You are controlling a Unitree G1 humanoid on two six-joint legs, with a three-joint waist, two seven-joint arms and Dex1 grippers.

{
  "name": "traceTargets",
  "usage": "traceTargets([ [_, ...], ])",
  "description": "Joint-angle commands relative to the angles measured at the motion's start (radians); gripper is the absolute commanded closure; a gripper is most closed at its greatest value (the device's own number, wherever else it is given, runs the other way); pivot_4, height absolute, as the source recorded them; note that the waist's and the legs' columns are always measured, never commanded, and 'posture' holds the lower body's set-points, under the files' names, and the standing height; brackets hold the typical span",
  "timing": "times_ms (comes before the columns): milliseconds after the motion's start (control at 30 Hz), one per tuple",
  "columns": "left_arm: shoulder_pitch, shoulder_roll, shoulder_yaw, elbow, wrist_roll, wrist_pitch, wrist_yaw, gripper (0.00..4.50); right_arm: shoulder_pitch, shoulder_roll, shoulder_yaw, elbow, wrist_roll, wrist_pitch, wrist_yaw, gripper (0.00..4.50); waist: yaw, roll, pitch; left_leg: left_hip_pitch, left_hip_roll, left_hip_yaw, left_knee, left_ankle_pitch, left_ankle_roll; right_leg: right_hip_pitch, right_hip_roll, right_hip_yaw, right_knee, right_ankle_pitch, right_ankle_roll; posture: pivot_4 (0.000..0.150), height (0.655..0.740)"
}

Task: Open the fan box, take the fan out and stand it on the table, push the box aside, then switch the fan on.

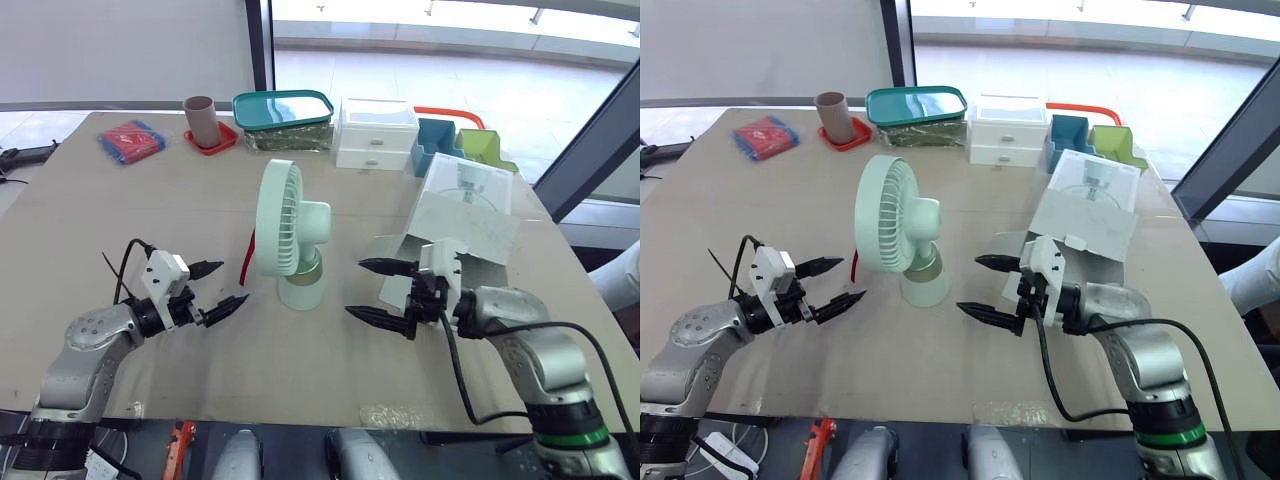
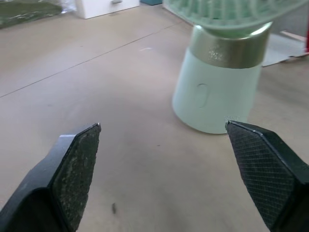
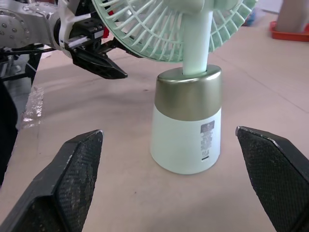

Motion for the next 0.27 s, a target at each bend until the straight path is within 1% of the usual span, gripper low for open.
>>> traceTargets([
  [33,0.014,-0.019,-0.006,-0.027,0.061,-0.017,0.072,0.05,0.109,0.006,-0.017,-0.061,-0.043,-0.054,-0.075,0.00,0.001,0.000,0.000,0.000,0.000,0.000,0.000,0.000,0.000,0.000,0.000,0.000,0.000,0.000,0.000,0.150,0.7400],
  [133,0.023,-0.038,-0.016,-0.015,0.096,-0.032,0.104,0.05,0.189,0.029,-0.001,-0.026,-0.124,-0.130,-0.145,0.00,0.001,0.000,0.000,0.000,0.000,0.000,0.000,0.001,-0.001,0.000,0.000,0.000,0.000,0.000,0.000,0.150,0.7400],
  [267,0.046,-0.058,-0.017,-0.008,0.117,-0.055,0.124,0.05,0.237,0.075,-0.009,0.011,-0.152,-0.199,-0.200,0.00,0.000,0.000,0.000,0.002,0.000,0.002,0.000,0.001,-0.001,0.000,0.001,0.002,0.000,0.000,0.000,0.150,0.7400],
])
